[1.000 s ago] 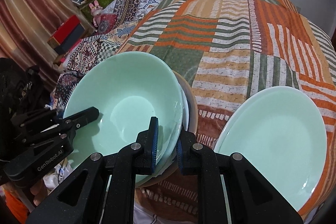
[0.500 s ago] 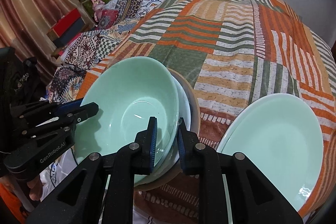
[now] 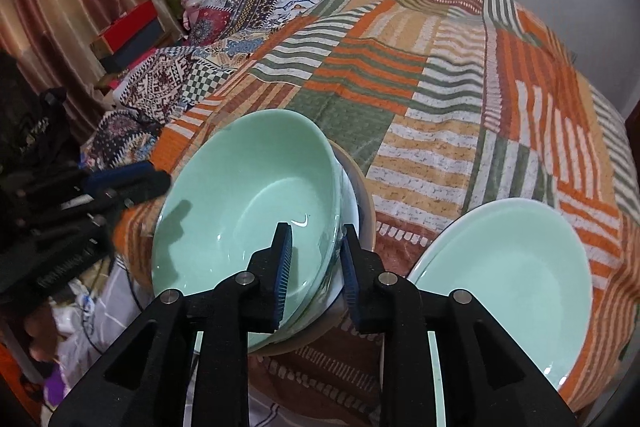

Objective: Organize plates and bowls
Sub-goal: 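Lower the small mint-green bowl into the spotted white bowl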

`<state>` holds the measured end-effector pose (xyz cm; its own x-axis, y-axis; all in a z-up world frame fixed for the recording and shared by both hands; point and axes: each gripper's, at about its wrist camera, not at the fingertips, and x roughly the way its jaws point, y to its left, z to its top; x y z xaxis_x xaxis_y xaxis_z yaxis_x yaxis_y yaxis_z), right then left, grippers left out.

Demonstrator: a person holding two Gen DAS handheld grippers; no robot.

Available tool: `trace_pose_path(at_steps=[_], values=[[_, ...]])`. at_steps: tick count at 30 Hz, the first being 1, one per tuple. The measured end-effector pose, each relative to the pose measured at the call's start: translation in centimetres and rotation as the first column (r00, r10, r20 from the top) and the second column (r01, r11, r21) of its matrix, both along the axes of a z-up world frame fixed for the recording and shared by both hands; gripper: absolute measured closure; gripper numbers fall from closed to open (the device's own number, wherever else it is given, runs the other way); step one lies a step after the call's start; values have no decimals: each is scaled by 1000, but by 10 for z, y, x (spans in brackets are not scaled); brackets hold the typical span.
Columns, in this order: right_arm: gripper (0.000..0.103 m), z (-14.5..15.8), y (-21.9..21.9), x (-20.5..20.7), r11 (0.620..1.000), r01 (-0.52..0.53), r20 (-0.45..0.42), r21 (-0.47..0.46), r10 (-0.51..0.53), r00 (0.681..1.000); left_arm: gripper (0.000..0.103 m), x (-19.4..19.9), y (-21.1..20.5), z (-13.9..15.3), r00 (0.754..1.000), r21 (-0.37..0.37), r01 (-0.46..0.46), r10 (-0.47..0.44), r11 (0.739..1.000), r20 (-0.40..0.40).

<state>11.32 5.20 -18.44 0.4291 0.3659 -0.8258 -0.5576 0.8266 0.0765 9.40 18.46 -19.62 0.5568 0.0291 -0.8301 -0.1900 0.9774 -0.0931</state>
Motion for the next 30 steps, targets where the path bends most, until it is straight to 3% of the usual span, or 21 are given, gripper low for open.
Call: trace_pose_path(at_steps=[2,4,10,23,27,30], values=[[55,10,0,-5,1000,4,67,7,-4,998,84,-2,3,6,1000,-15,-7,7,1000,17],[50,20,-1,-6,1000,-5,100,27,2,995,81,-5,6,9,1000,-27,-9,10,1000,28],[50,21,-14,0,997,37,79,67,-43,996,66,-12,9,5,999,-60,-16,19,998,35],[50,-16,-27,8,991,78,-92,108,-68,993,65,-9,7,-40,999,-175,-16,8,984,-47],[64,-27,-27,12,990,83,-137,115,-67,988,65,-5,8,-49,998,-193,-10,-1,981,-59],[67,-31,-29,13,985,91,-165,147,-66,984,66,-2,9,-54,998,-210,-6,-9,978,-68]])
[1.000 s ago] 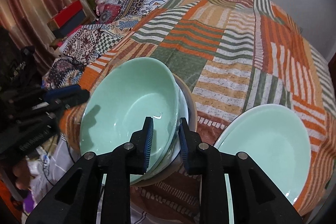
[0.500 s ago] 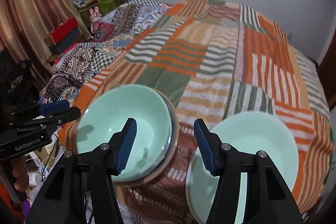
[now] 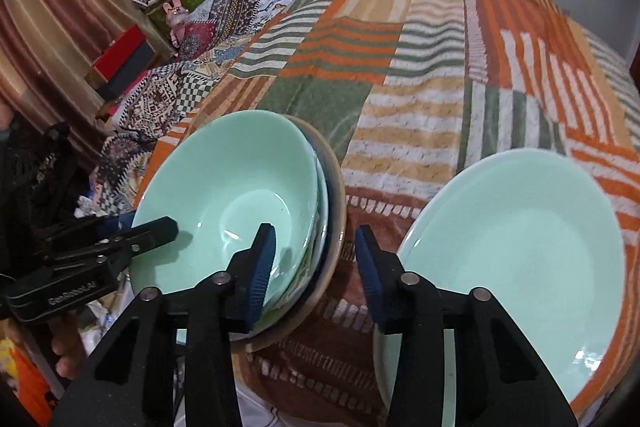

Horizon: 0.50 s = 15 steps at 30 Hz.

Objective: Organize plates and bowls
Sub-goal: 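Lower the small mint-green bowl into the spotted white bowl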

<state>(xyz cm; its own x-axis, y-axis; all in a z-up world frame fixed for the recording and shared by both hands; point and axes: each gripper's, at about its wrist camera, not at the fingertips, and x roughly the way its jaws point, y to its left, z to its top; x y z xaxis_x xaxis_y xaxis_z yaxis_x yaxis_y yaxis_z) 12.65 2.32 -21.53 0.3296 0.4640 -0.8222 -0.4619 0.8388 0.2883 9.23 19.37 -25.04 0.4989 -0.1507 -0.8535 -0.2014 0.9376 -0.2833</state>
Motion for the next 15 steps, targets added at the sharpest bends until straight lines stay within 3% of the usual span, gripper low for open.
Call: trace_pose_path(at_steps=[4,15], values=[[68,-4,2,0,1000,-10,-17,8,10,1000,71,5,-2,-7,1000,-31,17,-18,999,-10],[72,-6,8,1,999,7,-13,-38,-8,1000,71,8,-11,0,999,26,26,-26,999,-18]])
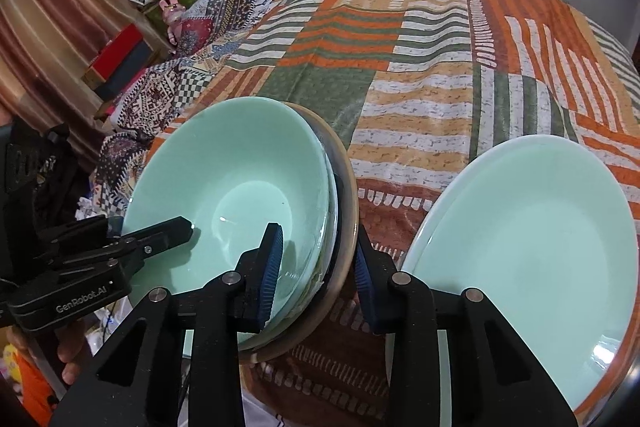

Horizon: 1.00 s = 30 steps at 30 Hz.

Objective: Organize plates and bowls

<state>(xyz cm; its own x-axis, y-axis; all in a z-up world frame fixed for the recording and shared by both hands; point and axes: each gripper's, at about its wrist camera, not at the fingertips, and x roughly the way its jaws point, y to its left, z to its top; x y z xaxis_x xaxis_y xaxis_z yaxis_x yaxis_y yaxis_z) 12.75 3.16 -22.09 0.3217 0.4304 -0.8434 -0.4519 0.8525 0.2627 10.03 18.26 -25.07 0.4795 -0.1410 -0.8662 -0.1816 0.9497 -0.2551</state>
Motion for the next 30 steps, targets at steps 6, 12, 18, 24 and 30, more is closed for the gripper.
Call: trace_pose_path(at_steps=[6,12,18,24,30], values=[[72,3,-4,1,1000,8,-15,6,-7,1000,71,-1,-2,7,1000,14,-10,10,1000,-2],[72,12,-8,-3,1000,16,-6,26,-16,1000,71,-6,-5,20,1000,19,-17,17,1000,18],[72,32,-17,-9,997,30,35,64,-32,999,71,-14,-13,44,998,32,-13,10,999,68],[72,57,-31,-18,993,46,84,108,-55,995,71,-21,-25,77,990,48,-6,-1,999,138],[72,79,-48,-25,988,66,135,143,-86,987,71,-25,-44,108,978,74,14,-29,997,208]])
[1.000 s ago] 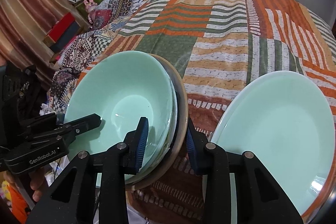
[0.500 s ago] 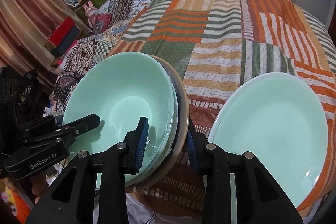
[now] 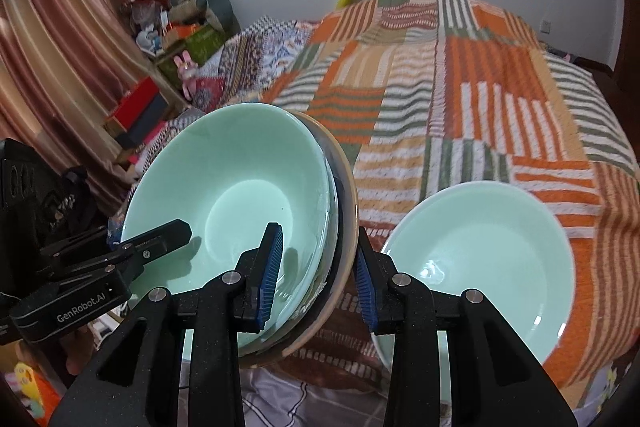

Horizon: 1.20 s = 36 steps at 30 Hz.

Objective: Organize plates and bowls

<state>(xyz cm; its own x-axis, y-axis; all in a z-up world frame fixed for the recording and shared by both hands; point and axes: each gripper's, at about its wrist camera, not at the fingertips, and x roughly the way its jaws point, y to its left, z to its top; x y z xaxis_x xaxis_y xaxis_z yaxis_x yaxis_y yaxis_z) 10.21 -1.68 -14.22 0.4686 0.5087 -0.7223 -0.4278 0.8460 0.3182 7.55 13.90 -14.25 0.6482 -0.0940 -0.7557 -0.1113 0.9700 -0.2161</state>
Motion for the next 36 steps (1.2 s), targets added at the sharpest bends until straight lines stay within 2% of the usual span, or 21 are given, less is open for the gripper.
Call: trace_pose_path(at_steps=[8,17,27,36], values=[[72,20,-34,-8,998,57,54,38,-59,997,71,2,-33,26,997,22,54,-55,998,56],[72,27,-78,-11,989,136,73,58,-140,987,71,16,-77,33,989,27,134,-135,991,59],[72,19,-121,-10,975,219,41,42,-221,974,71,40,-126,14,975,16,221,-221,975,3],[72,0,-140,-4,966,257,-9,23,-257,966,71,56,-146,-13,965,7,253,-252,967,-75]])
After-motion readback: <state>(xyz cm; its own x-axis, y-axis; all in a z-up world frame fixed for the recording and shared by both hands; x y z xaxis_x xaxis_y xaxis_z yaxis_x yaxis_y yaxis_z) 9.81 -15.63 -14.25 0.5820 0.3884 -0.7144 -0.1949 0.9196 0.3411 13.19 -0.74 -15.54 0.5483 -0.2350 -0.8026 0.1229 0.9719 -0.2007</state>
